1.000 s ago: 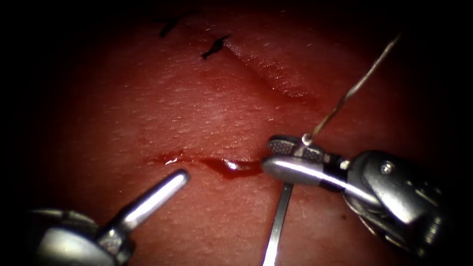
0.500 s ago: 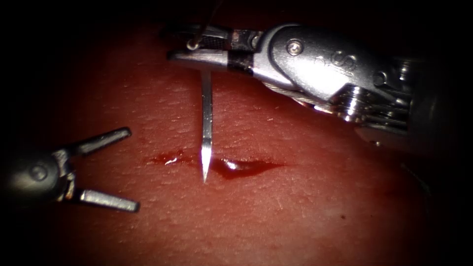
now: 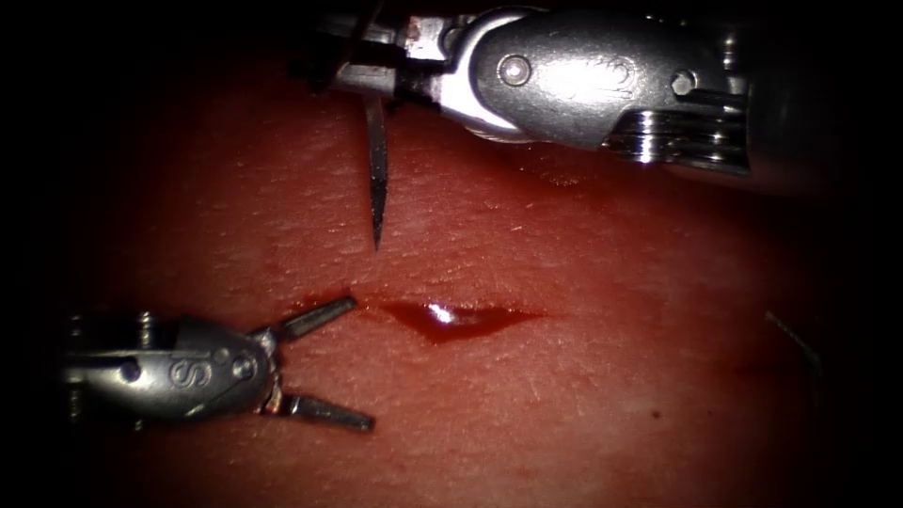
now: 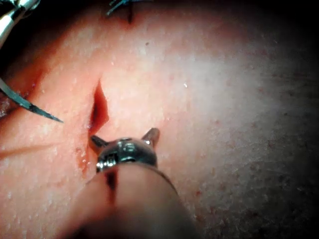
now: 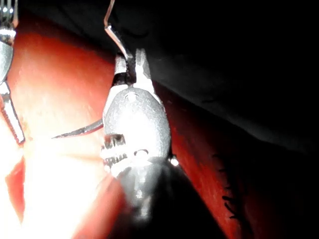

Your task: Wound Closure

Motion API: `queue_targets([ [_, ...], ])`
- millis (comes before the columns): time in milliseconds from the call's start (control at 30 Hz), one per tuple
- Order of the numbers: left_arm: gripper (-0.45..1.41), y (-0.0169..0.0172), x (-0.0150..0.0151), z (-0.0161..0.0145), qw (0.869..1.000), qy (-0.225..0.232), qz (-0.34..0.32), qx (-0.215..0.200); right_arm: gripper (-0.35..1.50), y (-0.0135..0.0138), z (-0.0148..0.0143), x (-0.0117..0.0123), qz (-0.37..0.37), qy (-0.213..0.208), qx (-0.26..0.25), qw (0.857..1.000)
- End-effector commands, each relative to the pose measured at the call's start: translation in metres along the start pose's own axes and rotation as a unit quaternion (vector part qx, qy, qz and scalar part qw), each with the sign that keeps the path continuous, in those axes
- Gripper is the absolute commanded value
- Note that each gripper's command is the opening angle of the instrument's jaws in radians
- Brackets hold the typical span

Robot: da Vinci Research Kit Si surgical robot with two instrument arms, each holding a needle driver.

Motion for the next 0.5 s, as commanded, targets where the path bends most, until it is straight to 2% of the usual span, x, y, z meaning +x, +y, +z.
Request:
queue_targets([
  [33, 0.57, -0.0005, 0.0007, 0.0014, 1.0, 0.004, -0.005, 0.016, -0.35, -0.0003, 0.0011, -0.0005, -0.008, 0.002, 0.001, 1.0],
  [300, 0.62, -0.0013, 0.0035, 0.0029, 0.998, 0.046, -0.033, 0.04, -0.35, -0.0016, 0.001, -0.0022, -0.019, -0.001, 0.003, 1.0],
  [433, 0.69, -0.0013, 0.007, 0.0039, 0.994, 0.074, -0.055, 0.064, -0.35, -0.0024, 0.0011, -0.0024, -0.023, 0.002, 0.001, 1.0],
  [500, 0.71, -0.0014, 0.0078, 0.004, 0.993, 0.082, -0.056, 0.071, -0.35, -0.0026, 0.0012, -0.0022, -0.026, 0.003, 0.001, 1.0],
])
